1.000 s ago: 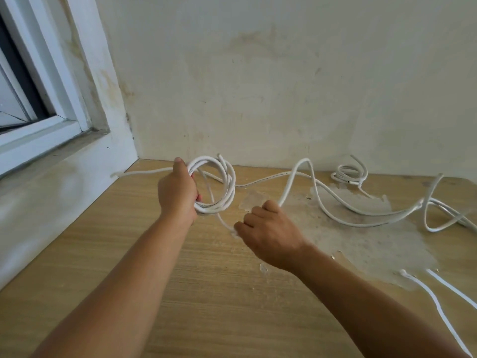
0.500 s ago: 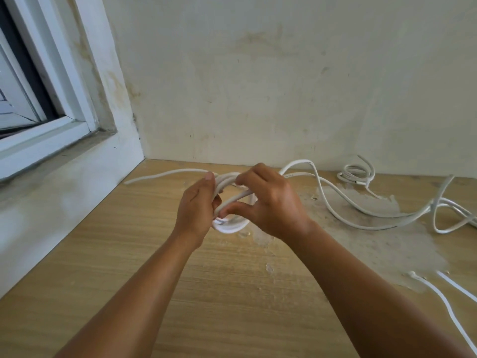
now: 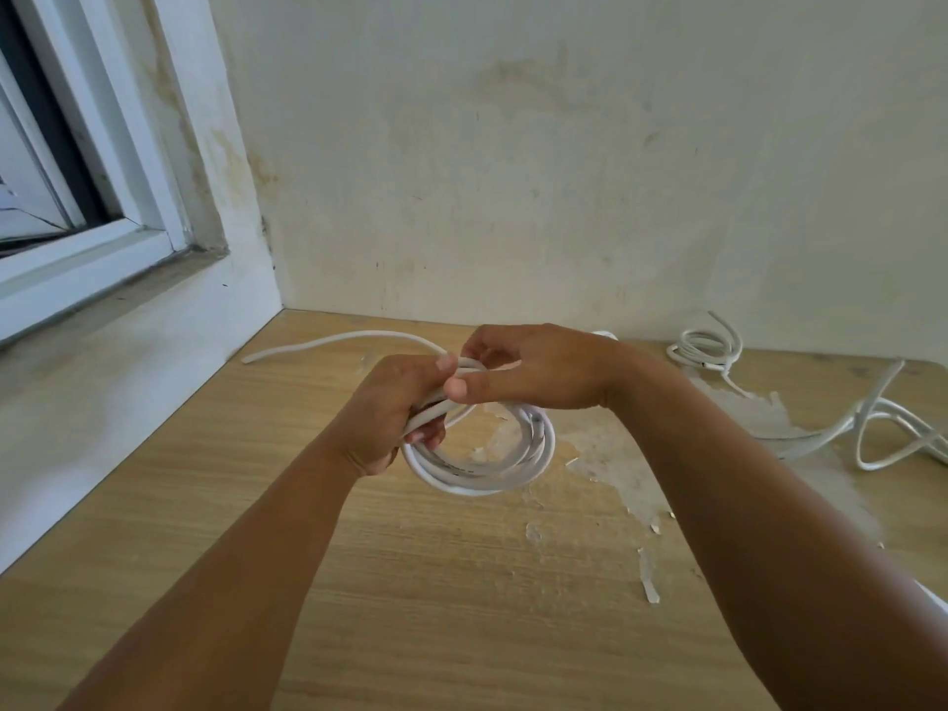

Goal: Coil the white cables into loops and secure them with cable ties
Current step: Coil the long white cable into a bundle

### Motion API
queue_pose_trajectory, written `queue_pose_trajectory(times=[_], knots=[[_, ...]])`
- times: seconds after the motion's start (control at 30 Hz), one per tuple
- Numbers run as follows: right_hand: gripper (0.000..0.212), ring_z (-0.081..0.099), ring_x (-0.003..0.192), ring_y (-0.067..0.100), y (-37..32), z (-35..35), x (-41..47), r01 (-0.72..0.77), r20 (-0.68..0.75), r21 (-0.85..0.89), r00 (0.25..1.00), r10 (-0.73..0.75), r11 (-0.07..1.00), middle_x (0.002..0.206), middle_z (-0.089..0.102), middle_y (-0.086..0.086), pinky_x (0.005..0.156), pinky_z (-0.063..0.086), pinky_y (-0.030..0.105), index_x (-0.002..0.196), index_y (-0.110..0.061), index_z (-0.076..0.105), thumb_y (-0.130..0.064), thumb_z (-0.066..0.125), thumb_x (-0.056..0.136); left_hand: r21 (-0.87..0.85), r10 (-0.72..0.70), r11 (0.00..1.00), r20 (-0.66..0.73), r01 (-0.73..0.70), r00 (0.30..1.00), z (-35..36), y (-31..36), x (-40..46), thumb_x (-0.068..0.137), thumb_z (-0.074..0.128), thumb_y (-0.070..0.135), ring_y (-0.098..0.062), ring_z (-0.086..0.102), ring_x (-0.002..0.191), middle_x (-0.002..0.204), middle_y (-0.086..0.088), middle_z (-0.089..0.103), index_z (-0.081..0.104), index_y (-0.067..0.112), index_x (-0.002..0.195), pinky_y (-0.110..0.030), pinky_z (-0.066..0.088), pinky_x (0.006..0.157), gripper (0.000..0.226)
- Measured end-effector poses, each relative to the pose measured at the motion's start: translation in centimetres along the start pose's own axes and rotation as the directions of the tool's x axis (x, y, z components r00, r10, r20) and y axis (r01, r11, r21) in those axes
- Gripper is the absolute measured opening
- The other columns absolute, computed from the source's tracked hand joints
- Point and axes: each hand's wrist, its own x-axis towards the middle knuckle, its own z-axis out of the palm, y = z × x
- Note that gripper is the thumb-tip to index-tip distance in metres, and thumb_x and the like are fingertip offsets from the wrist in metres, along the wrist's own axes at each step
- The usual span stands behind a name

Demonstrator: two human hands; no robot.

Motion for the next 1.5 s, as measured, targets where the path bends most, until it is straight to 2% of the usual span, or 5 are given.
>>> queue_pose_trajectory(times=[0.37, 0.5, 0.73, 0.9, 1.5], knots=[[0.094, 0.062, 0.109, 0.009, 0.1, -0.5, -0.1, 0.073, 0.14, 0.191, 0.985, -0.101, 0.979, 0.11, 0.068, -0.016, 0.103, 0.046, 0.037, 0.104, -0.038, 0.07, -0.106, 0.048, 0.043, -0.372, -0.085, 0.927, -0.071, 0.053, 0.994, -1.1, 0.0, -0.2, 0.096, 0.052, 0.028, -0.012, 0.039, 0.034, 0.043, 0.001, 0.042, 0.07, 0.008, 0.072, -0.028, 0.045, 0.047, 0.036], [0.086, 0.063, 0.116, 0.017, 0.8, -0.3, -0.3, 0.106, 0.208, 0.229, 0.966, -0.155, 0.968, 0.125, 0.066, -0.005, 0.104, 0.053, 0.038, 0.13, -0.025, 0.059, -0.065, 0.086, 0.058, -0.381, -0.073, 0.924, -0.11, 0.025, 0.991, -1.8, 0.4, -0.2, 0.098, 0.05, 0.026, -0.013, 0.039, 0.033, 0.041, 0.0, 0.042, 0.068, 0.005, 0.071, -0.028, 0.046, 0.046, 0.039], [0.03, 0.063, 0.11, 0.042, 1.2, 2.9, -0.4, 0.249, -0.231, 0.483, 0.961, -0.152, 0.839, 0.112, 0.069, 0.021, 0.096, 0.051, 0.061, 0.118, -0.02, 0.071, -0.036, 0.072, 0.093, -0.379, -0.095, 0.925, -0.277, -0.018, 0.956, -1.6, 0.3, 0.2, 0.099, 0.05, 0.029, -0.015, 0.04, 0.036, 0.042, -0.001, 0.041, 0.072, 0.008, 0.072, -0.031, 0.047, 0.051, 0.041], [0.031, 0.069, 0.088, 0.016, 1.4, 4.5, 0.0, 0.297, -0.457, 0.45, 0.887, -0.068, 0.842, 0.097, 0.074, 0.002, 0.083, 0.058, 0.037, 0.11, -0.017, 0.069, -0.044, 0.056, 0.101, -0.221, -0.011, 0.974, -0.289, -0.056, 0.957, -1.1, 0.9, 0.7, 0.097, 0.047, 0.05, -0.02, 0.054, 0.058, 0.065, -0.006, 0.056, 0.073, 0.009, 0.092, -0.037, 0.055, 0.063, 0.049], [0.042, 0.06, 0.063, 0.021, 1.3, 5.9, 1.9, 0.403, -0.601, 0.702, 0.777, 0.186, 0.587, 0.067, 0.062, 0.004, 0.064, 0.051, 0.033, 0.102, -0.006, 0.063, -0.048, 0.061, 0.094, -0.133, -0.127, 0.988, -0.457, 0.074, 0.88, 2.0, -0.5, 0.0, 0.084, 0.046, 0.074, -0.02, 0.073, 0.081, 0.091, -0.008, 0.073, 0.07, 0.007, 0.113, -0.045, 0.06, 0.088, 0.076]])
